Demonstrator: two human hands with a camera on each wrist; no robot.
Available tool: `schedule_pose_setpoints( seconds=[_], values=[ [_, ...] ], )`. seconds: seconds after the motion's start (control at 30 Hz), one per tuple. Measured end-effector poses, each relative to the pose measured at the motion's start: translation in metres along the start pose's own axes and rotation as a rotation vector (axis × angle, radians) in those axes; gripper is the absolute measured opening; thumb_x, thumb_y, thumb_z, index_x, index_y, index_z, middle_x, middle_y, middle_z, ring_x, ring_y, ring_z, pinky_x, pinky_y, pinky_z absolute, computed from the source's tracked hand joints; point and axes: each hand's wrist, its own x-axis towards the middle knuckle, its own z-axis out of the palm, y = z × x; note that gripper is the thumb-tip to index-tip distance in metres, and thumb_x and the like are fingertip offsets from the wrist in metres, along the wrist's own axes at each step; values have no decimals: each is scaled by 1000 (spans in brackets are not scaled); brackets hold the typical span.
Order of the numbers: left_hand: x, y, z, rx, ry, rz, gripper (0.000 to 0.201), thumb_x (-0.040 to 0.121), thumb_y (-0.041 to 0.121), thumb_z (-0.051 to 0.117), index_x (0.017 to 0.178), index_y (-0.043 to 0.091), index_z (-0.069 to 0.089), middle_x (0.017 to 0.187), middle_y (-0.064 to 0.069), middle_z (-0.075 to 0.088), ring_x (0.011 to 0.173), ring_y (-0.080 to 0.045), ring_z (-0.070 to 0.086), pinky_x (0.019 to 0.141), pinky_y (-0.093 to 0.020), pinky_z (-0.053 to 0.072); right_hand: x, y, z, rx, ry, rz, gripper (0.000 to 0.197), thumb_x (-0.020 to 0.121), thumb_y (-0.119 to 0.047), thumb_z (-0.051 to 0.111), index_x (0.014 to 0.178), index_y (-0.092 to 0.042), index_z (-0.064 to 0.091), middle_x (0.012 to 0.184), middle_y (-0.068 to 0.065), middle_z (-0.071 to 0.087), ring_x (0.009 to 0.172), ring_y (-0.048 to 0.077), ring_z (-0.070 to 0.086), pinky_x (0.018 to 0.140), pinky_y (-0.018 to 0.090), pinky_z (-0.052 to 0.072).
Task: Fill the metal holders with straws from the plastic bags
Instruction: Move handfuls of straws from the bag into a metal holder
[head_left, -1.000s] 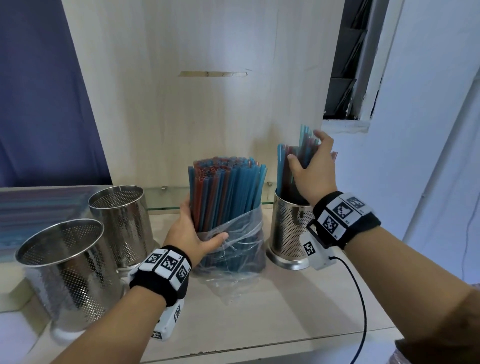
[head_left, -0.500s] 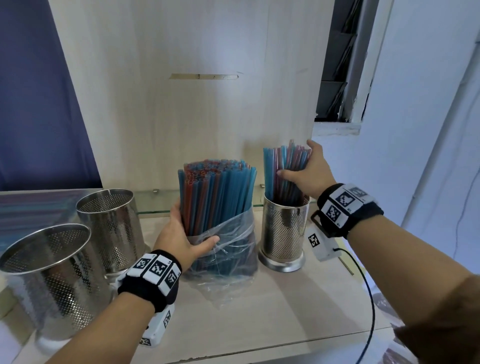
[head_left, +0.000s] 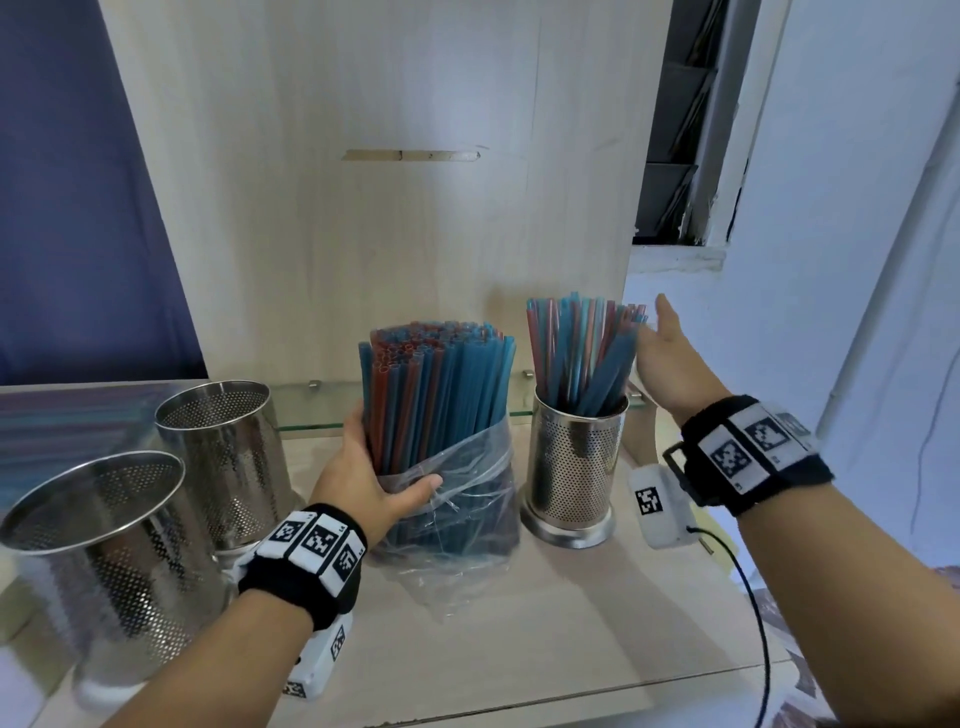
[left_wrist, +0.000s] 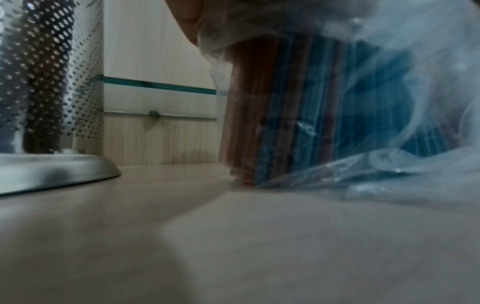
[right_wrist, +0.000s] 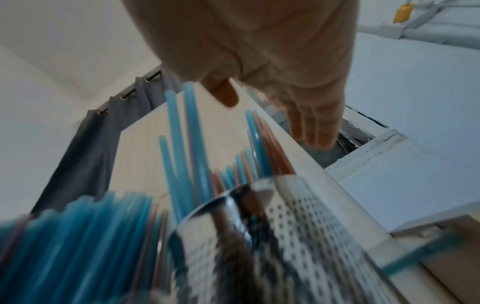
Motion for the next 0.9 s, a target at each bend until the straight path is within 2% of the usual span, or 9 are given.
schedule_pose_setpoints(
  seconds=[0.1,0.2,0.27,0.33,0.43,0.5,0.6,0.7,0.9],
  values=[
    [0,-1,1,10,1,3,100,67,37,87,142,26,22,120,0,61,110,-23,61,95,-32,47,-34,8,4,121,332,-154,56,103,-30,38,155,-19,22,141,-6,38,121,4,36,100,18,28],
    [2,-3,2,11,1,0,99,66,38,87,141,27,23,120,0,61,110,-24,61,95,-33,47,-62,29,22,2,464,-352,62,92,-35,48,148,-12,33,136,-2,37,124,18,43,108,41,39],
    [2,-4,2,12,1,-4,98,66,38,87,140,26,24,119,-1,61,109,-24,62,94,-31,47,-68,41,32,-111,403,-428,60,90,-29,53,144,-7,38,131,-3,39,124,21,45,106,44,42],
    [3,-5,2,14,0,-5,99,66,39,87,140,26,23,118,-1,61,107,-24,62,93,-31,48,-67,46,41,-238,281,-477,57,92,-26,53,144,-7,38,131,2,45,125,17,41,109,40,38],
    [2,-4,2,16,-1,-5,100,66,39,87,141,26,23,119,-2,62,108,-24,62,95,-33,48,-59,42,49,-446,97,-580,62,99,-20,53,153,-4,27,151,14,38,140,19,28,117,16,11],
    [2,-3,1,18,2,-5,100,66,38,87,141,25,23,120,-2,62,109,-25,62,95,-33,47,-52,37,55,-586,46,-684,65,99,-22,50,154,1,22,156,19,31,144,25,24,118,14,3],
    [2,-4,1,26,6,6,101,66,39,87,143,23,23,120,-2,62,109,-24,62,94,-28,45,-42,35,60,-837,-57,-717,71,98,-45,31,155,-3,21,161,18,22,150,30,19,123,37,14],
    [1,-3,1,24,8,15,102,66,38,87,144,22,23,119,-1,61,110,-23,61,92,-25,44,-39,34,61,-954,-130,-605,83,91,-61,16,153,-8,32,161,14,26,150,30,19,122,43,16],
    [1,-3,1,31,6,6,101,66,39,87,143,22,24,121,-3,61,110,-24,61,93,-28,45,-46,32,55,-885,-77,-650,57,95,-44,50,140,-9,53,138,9,56,131,26,48,111,45,38]
  ],
)
